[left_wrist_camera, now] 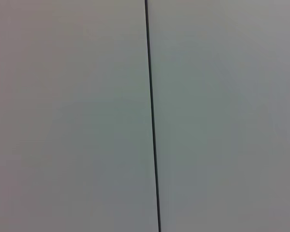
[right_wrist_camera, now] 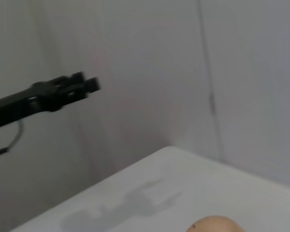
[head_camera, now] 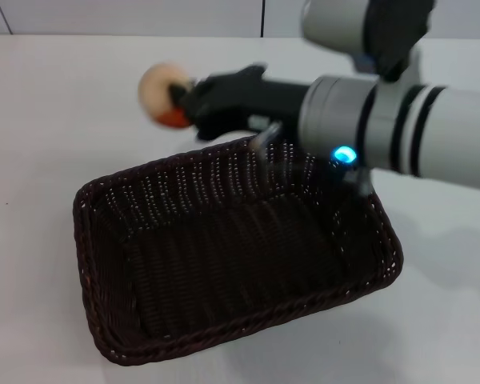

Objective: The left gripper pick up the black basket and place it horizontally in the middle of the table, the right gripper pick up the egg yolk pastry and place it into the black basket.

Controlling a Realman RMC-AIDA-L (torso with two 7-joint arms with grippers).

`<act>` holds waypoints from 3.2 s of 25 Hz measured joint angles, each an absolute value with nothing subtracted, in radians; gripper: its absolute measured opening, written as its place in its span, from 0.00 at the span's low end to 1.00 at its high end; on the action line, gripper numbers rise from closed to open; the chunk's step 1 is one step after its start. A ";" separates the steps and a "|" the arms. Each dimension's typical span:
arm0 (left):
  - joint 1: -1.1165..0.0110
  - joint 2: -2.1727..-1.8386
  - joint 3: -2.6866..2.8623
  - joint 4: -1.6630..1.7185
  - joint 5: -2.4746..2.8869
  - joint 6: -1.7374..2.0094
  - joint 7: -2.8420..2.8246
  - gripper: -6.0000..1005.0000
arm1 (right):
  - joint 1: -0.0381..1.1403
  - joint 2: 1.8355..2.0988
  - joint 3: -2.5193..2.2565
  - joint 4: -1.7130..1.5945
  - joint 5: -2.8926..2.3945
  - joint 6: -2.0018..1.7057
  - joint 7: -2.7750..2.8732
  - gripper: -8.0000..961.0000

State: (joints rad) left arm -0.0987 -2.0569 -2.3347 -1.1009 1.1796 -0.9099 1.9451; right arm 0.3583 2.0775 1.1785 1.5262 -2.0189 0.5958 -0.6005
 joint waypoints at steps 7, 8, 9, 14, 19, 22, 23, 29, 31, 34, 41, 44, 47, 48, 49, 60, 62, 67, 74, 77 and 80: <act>-0.090 -2.060 -2.336 -1.103 1.180 -0.927 1.938 0.77 | 0.335 2.076 1.183 1.496 -1.838 0.658 -0.688 0.04; -0.088 -2.060 -2.335 -1.104 1.180 -0.927 1.936 0.77 | 0.317 2.076 1.194 1.509 -1.824 0.678 -0.691 0.04; -0.087 -2.061 -2.335 -1.105 1.180 -0.932 1.933 0.77 | 0.306 2.076 1.201 1.519 -1.822 0.689 -0.690 0.04; -0.085 -2.062 -2.341 -1.106 1.180 -0.948 1.923 0.77 | 0.256 2.076 1.210 1.592 -1.826 0.738 -0.662 0.04; -0.081 -2.062 -2.341 -1.107 1.180 -0.949 1.921 0.77 | 0.184 2.075 1.210 1.698 -1.904 0.796 -0.564 0.04; -0.079 -2.061 -2.341 -1.108 1.180 -0.950 1.921 0.77 | 0.133 2.075 1.207 1.766 -1.926 0.833 -0.523 0.04; -0.078 -2.061 -2.341 -1.108 1.180 -0.952 1.920 0.77 | 0.098 2.075 1.204 1.808 -1.946 0.850 -0.501 0.04; -0.078 -2.060 -2.341 -1.108 1.180 -0.959 1.920 0.77 | 0.031 2.076 1.195 1.877 -2.004 0.876 -0.459 0.04; -0.078 -2.060 -2.341 -1.108 1.180 -0.961 1.920 0.77 | 0.010 2.076 1.191 1.890 -2.005 0.880 -0.459 0.04; -0.078 -2.060 -2.341 -1.108 1.180 -0.962 1.920 0.77 | -0.007 2.076 1.184 1.898 -2.006 0.883 -0.460 0.04; -0.078 -2.060 -2.341 -1.108 1.180 -0.969 1.920 0.77 | -0.003 2.077 1.187 1.883 -2.001 0.892 -0.458 0.04; -0.075 -2.060 -2.347 -1.108 1.180 -0.972 1.920 0.77 | -0.001 2.077 1.191 1.886 -2.002 0.889 -0.444 0.06; -0.074 -2.060 -2.355 -1.108 1.180 -0.974 1.920 0.77 | 0.008 2.078 1.192 1.883 -2.004 0.887 -0.433 0.08; -0.074 -2.060 -2.357 -1.107 1.180 -0.975 1.920 0.77 | 0.010 2.078 1.192 1.882 -2.005 0.886 -0.433 0.15; -0.074 -2.060 -2.358 -1.107 1.180 -0.975 1.920 0.77 | 0.011 2.077 1.192 1.882 -2.006 0.886 -0.433 0.22; -0.074 -2.060 -2.358 -1.105 1.180 -0.976 1.919 0.77 | -0.031 2.077 1.203 1.962 -2.099 0.799 -0.511 0.32; -0.074 -2.060 -2.358 -1.105 1.180 -0.976 1.919 0.77 | -0.032 2.078 1.208 1.978 -2.179 0.772 -0.506 0.32; -0.073 -2.060 -2.360 -1.107 1.183 -0.976 1.909 0.77 | -0.031 2.081 1.201 1.934 -2.404 0.664 -0.476 0.33; -0.070 -2.062 -2.363 -1.107 1.186 -0.976 1.908 0.77 | 0.002 2.078 1.168 1.789 -2.582 0.438 -0.482 0.34; -0.069 -2.063 -2.358 -1.105 1.187 -0.975 1.913 0.77 | 0.017 2.080 1.129 1.744 -2.700 0.329 -0.483 0.35; -0.068 -2.066 -2.356 -1.108 1.185 -0.975 1.909 0.77 | 0.045 2.082 1.110 1.681 -2.801 0.218 -0.479 0.35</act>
State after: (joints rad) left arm -0.0677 -2.0660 -2.3561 -1.1082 1.1854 -0.9754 1.9090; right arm 0.0447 2.0823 1.1099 1.6808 -2.8009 0.2178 -0.4786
